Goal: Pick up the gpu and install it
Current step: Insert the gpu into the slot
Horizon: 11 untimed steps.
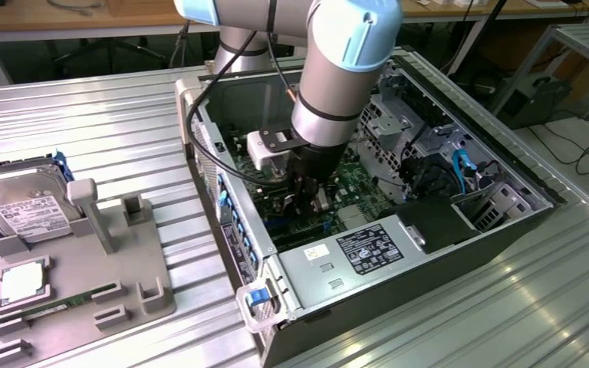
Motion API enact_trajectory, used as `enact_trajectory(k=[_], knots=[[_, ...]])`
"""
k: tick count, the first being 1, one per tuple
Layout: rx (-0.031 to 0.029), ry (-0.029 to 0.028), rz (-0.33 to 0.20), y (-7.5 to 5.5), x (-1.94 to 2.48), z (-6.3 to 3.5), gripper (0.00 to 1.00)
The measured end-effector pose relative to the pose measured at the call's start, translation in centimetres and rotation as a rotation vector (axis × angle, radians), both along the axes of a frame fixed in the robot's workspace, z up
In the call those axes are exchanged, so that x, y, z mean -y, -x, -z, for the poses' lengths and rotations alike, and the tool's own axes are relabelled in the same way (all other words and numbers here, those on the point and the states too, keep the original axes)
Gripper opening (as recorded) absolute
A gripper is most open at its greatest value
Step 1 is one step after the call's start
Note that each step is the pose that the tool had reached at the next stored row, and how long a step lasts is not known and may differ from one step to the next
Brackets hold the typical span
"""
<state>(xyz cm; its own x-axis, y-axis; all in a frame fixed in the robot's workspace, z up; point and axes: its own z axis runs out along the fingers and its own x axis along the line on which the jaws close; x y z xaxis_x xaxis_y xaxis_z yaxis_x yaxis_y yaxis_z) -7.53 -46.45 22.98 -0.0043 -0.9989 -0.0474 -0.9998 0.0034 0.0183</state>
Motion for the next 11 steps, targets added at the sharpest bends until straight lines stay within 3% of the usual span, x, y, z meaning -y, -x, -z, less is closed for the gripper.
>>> enact_trajectory(k=[3, 11], knots=[[-0.0006, 0.0012, 0.000, 0.03, -0.05, 0.50, 0.28], [0.0008, -0.0016, 0.000, 0.02, -0.09, 0.60, 0.28]])
